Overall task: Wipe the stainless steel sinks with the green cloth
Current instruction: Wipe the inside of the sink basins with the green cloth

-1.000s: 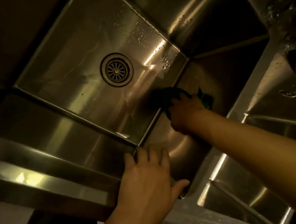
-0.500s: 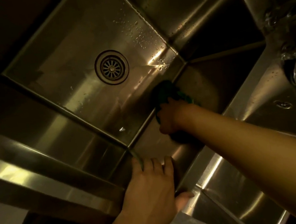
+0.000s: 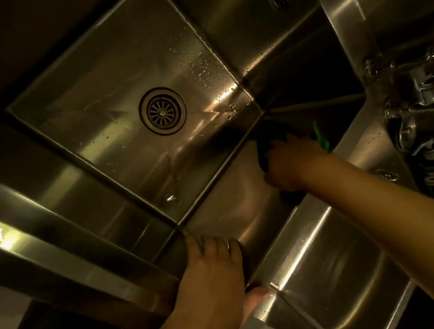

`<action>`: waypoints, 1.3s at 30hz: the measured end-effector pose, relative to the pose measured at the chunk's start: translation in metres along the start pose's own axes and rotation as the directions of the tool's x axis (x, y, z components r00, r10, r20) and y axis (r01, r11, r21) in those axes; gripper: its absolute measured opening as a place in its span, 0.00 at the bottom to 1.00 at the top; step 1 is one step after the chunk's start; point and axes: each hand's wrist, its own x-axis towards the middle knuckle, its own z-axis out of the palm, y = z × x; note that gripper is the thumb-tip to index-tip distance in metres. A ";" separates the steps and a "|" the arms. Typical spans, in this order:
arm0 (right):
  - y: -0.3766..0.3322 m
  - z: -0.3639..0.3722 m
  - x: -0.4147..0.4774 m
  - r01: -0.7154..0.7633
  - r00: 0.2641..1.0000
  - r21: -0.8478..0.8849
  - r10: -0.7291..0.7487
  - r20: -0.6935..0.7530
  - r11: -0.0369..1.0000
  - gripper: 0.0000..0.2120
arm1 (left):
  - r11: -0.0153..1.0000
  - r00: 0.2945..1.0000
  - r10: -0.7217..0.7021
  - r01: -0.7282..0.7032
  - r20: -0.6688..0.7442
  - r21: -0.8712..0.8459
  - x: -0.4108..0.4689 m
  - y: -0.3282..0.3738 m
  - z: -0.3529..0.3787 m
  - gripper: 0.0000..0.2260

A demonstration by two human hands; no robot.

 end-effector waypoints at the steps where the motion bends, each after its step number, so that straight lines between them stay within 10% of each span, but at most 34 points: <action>1: 0.009 -0.004 0.013 -0.037 0.999 -0.008 0.037 -0.007 0.999 0.25 | 1.000 1.000 -0.002 0.002 0.004 -0.005 0.000 0.000 0.000 0.48; 17: -0.030 0.011 0.034 0.140 0.989 0.105 -0.143 0.027 0.985 0.18 | 0.994 0.999 0.033 -0.032 0.003 -0.104 -0.007 -0.007 -0.014 0.39; 28: -0.051 -0.022 -0.008 0.178 0.848 -0.035 -0.171 -0.502 0.983 0.31 | 0.999 0.873 0.029 -0.005 -0.487 0.052 -0.016 -0.106 -0.110 0.26; 39: -0.047 -0.118 0.012 0.176 0.680 -0.116 -0.206 -0.704 0.978 0.34 | 0.959 0.680 0.167 0.055 -0.714 0.276 -0.019 -0.194 -0.205 0.22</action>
